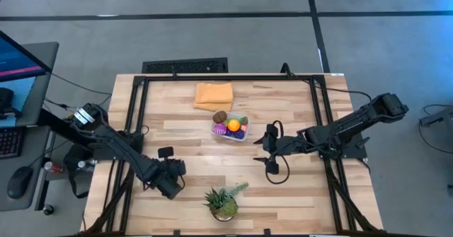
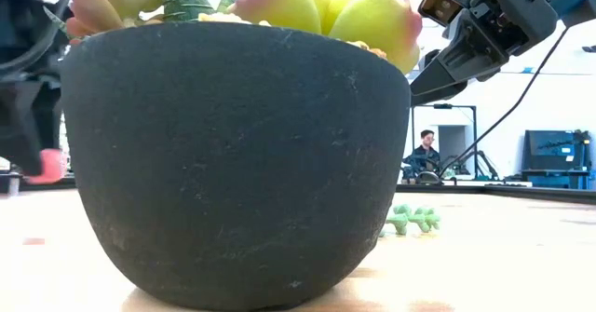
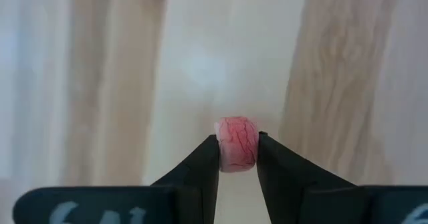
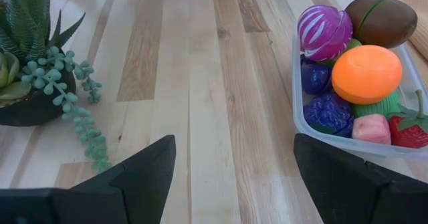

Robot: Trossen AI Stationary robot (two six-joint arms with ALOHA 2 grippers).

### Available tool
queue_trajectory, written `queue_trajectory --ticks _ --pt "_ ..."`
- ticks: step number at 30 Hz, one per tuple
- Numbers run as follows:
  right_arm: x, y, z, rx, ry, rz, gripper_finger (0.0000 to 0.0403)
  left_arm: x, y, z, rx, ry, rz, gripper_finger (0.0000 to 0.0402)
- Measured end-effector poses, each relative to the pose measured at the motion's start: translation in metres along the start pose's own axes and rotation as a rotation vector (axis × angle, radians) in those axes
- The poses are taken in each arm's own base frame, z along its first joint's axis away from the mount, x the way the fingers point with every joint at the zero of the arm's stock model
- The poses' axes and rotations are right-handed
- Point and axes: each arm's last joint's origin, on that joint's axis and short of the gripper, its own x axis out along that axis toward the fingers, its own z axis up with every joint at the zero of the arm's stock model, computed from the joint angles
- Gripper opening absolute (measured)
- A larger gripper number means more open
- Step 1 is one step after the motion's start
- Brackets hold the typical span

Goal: Pick and placing Produce into tupperware
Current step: Put the pink peach into the transparent container

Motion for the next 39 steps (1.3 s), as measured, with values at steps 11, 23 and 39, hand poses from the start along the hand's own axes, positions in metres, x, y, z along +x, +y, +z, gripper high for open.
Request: queue_trajectory --ticks 11,23,39 --pt "0.0 0.0 0.0 -0.001 0.004 -0.001 0.0296 -0.027 0.014 0.033 0.098 -0.168 0.07 0.0081" --pt "0.0 0.0 -0.002 -0.004 0.017 -0.003 0.0296 -0.058 0.057 0.068 0.189 -0.314 0.141 0.0081" --pt "0.0 -0.002 -0.003 -0.04 0.021 -0.055 0.0296 -0.065 0.121 0.113 0.285 -0.509 0.068 0.0081"
